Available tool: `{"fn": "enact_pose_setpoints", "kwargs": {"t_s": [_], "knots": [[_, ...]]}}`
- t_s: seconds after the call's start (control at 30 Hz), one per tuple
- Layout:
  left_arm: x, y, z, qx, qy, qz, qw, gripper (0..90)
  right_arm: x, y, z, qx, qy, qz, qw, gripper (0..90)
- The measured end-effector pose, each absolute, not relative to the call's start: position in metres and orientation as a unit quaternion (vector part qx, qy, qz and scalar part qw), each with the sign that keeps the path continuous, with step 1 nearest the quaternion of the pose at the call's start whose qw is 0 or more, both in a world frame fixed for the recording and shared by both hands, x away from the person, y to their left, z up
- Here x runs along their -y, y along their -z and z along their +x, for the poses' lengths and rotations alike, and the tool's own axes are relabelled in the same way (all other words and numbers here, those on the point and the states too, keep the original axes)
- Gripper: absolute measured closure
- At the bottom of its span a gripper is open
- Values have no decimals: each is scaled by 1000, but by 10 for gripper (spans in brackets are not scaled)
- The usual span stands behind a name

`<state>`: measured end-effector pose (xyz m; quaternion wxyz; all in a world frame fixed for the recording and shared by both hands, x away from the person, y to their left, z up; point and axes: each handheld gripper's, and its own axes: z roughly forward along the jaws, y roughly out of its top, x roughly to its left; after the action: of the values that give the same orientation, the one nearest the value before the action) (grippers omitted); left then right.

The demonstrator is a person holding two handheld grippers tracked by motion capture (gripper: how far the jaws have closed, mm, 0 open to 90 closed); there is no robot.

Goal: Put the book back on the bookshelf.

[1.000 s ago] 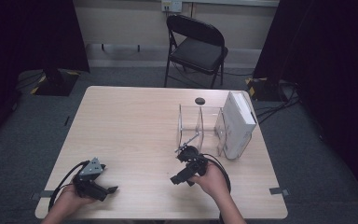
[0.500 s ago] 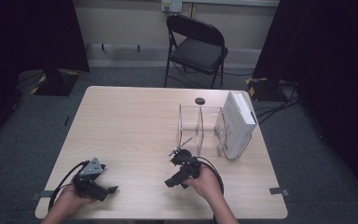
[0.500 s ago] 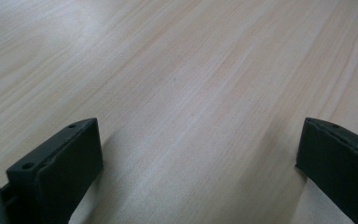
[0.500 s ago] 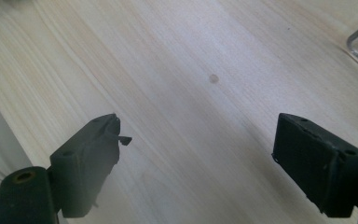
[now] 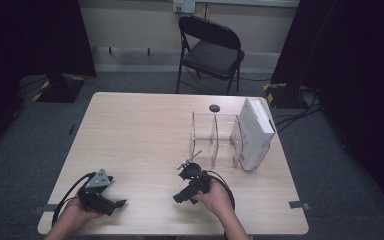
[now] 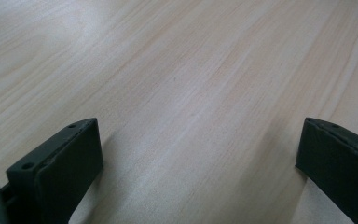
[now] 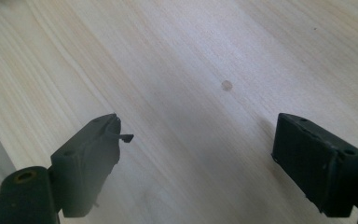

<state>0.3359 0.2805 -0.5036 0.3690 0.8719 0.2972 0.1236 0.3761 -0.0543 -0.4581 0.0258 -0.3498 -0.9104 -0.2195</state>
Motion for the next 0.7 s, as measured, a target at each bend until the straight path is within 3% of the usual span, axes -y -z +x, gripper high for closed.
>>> {"fn": "enact_pose_setpoints", "kwargs": {"t_s": [0.4, 0.7], "knots": [[-280, 504, 336, -298, -123, 872, 369, 0, 44, 469, 375, 913, 227, -338, 14, 141], [-281, 504, 336, -298, -123, 872, 368, 0, 40, 473, 368, 921, 222, -318, -26, 120]]}}
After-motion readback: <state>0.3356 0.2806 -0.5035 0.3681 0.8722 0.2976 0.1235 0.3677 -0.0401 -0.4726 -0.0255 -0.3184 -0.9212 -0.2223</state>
